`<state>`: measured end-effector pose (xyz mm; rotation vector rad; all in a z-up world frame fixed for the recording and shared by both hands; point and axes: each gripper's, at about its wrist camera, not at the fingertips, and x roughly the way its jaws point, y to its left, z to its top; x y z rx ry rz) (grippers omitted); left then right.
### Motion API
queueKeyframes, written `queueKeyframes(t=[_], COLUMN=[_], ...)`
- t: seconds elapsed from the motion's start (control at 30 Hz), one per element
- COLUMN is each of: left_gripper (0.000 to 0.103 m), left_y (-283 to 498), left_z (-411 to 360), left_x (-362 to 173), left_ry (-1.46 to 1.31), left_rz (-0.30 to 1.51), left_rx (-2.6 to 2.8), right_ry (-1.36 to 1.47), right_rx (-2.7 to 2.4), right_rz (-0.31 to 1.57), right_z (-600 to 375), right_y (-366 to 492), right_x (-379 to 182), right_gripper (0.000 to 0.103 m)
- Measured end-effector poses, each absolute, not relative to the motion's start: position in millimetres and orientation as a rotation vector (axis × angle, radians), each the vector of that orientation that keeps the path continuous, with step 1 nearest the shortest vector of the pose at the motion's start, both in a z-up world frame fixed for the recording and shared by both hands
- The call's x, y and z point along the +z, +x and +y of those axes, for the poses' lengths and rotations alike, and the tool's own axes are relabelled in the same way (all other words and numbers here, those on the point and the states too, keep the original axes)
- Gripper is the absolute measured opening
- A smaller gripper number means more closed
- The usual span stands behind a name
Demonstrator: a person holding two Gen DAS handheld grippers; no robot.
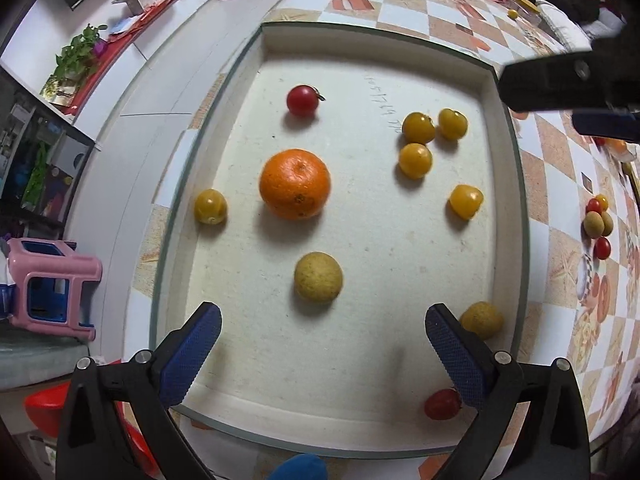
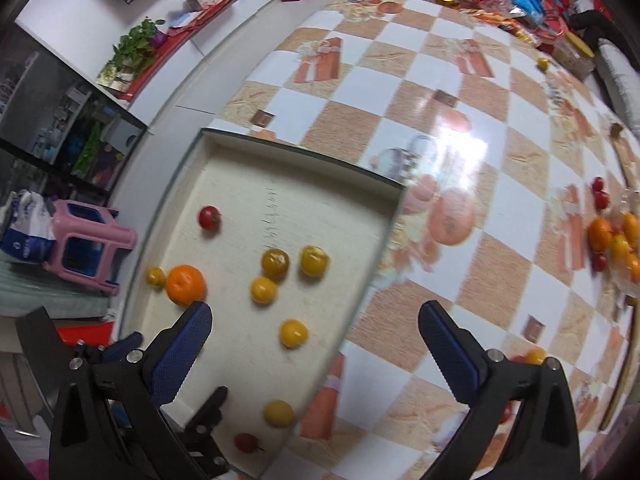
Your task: Organize fruits
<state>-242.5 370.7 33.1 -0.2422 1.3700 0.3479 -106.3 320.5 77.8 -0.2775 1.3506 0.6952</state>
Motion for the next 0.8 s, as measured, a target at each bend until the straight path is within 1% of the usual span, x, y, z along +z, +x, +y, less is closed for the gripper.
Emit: queueKeyframes(t=[0.2, 0.33, 0.8], left_gripper=[0.103, 0.103, 0.103], left_y=[-242.6, -240.1, -236.2], left_z=[358.8, 353.1, 346.8], left_x=[41.2, 39.9, 37.5], left_ry=[-0.195, -0.172, -0.146], left_rz=[1.369, 1.402, 1.416], left_rx=[0.346, 0.342, 0.360], right_ry=[-0.322, -0.337, -0.343], right_rx=[0.687, 0.686, 0.668], right_rz=[1.361, 1.371, 1.389], right_z=[308.7, 305.7, 299.3], right_y=[-115.1, -119.8, -120.1], right_x=[78.7, 75.9, 70.1], right_gripper=[0.103, 0.103, 0.103])
